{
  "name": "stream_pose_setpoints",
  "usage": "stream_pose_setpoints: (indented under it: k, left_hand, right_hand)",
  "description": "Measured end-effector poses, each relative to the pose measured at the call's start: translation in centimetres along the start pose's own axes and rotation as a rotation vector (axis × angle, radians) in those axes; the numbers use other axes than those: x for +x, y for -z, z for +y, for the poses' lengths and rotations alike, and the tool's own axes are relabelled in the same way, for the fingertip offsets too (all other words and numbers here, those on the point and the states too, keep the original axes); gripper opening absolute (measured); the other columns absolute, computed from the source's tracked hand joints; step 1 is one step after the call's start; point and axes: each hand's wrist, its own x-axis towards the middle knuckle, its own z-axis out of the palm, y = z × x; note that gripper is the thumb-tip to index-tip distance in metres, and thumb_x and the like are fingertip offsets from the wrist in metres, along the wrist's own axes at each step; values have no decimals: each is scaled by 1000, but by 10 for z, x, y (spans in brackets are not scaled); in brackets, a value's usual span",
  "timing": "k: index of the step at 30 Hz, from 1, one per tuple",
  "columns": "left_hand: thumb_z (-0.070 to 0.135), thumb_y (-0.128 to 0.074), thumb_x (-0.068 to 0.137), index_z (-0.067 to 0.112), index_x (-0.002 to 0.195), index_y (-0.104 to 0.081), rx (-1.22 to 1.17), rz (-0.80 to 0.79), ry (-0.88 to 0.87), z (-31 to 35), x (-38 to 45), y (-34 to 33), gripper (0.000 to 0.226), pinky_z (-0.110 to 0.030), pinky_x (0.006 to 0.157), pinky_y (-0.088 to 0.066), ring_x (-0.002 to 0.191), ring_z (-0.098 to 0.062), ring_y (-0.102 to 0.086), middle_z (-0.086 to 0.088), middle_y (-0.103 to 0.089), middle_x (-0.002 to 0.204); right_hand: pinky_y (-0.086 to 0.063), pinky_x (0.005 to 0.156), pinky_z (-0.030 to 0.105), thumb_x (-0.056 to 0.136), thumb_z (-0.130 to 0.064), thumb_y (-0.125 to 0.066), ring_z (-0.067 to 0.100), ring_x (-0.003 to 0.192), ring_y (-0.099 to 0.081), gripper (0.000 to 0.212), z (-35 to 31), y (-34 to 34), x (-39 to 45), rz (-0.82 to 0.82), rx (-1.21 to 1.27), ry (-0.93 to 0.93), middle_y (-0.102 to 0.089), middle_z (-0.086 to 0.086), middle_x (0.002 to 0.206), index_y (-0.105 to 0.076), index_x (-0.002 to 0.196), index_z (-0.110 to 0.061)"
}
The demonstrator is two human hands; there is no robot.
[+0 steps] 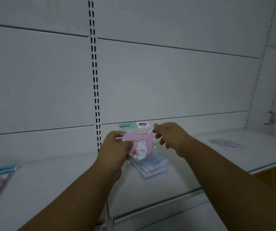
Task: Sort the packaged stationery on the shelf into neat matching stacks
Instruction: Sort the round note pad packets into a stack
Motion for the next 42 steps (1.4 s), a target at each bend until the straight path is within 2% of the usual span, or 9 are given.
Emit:
stream_pose_setpoints:
  k: [4, 10, 15, 18, 24, 29, 34, 38, 42]
  left_hand:
    - [-1, -66, 84, 16, 104, -60, 5, -149, -38, -3, 1, -45, 26, -30, 59, -57, 83, -28, -73, -10, -72, 105]
    - [6, -67, 87, 8, 96, -65, 36, -231, 19, -18, 3, -137, 9, -35, 64, -61, 65, -22, -70, -13, -74, 84]
    - [1, -67, 84, 4, 85, -66, 122, -258, 37, -39, 12, -235, 3, -31, 55, -58, 54, -21, -63, -16, -71, 72]
    - [6, -72, 83, 5, 81, -64, 180, -220, 37, -53, 25, -295, 8, -36, 62, -61, 57, -23, -65, -17, -70, 73]
    - [9, -78, 78, 8, 79, -61, 420, -163, 144, -76, 59, -384, 17, -28, 46, -59, 45, -16, -65, -15, -70, 71]
    - [19, -83, 71, 6, 91, -66, 677, -75, 154, -99, 77, -410, 29, -21, 37, -50, 45, -15, -67, -9, -71, 73]
    - [41, -82, 68, 13, 98, -61, 1038, -74, 115, -110, 87, -419, 46, -26, 64, -48, 85, -22, -67, -6, -70, 96]
    - [47, -77, 74, 19, 103, -54, 1157, -43, -9, -105, 85, -416, 46, -27, 72, -45, 86, -17, -59, 1, -59, 92]
    - [49, -70, 79, 24, 107, -54, 1226, 46, -157, -92, 74, -390, 41, -26, 70, -40, 81, -13, -52, 7, -54, 85]
  right_hand:
    - [-39, 51, 29, 88, -25, -65, 11, 48, -51, 31, -4, 41, 4, 35, 154, 75, -68, 6, 70, -64, 88, 6]
    - [-42, 46, 26, 81, -14, -74, 13, 45, -48, 23, 41, 125, 19, 214, 222, 139, -62, 2, 55, -65, 83, 7]
    - [-43, 45, 26, 78, -20, -77, 7, 38, -51, 28, 101, 204, 51, 261, 71, 109, -66, 7, 62, -66, 84, 6]
    - [-41, 39, 22, 77, -21, -77, 5, 35, -53, 35, 139, 245, 84, 260, -43, 99, -66, 9, 65, -64, 84, 10]
    - [-44, 53, 29, 72, -24, -80, 25, 55, -60, 32, 201, 293, 158, 124, -314, 48, -66, 25, 72, -64, 76, 3]
    - [-52, 55, 30, 72, -35, -79, 25, 55, -63, 37, 246, 284, 196, -21, -500, 34, -72, 16, 68, -65, 69, -1]
    - [-34, 51, 23, 69, -42, -79, 21, 67, -52, 48, 271, 270, 207, -36, -655, 115, -43, -3, 58, -40, 59, -15]
    - [-38, 63, 27, 74, -39, -74, 19, 76, -54, 35, 264, 266, 199, 27, -667, 206, -47, -3, 71, -46, 77, -18]
    - [-40, 65, 28, 80, -38, -69, 17, 78, -55, 32, 217, 250, 178, 82, -548, 440, -56, -1, 89, -56, 102, -18]
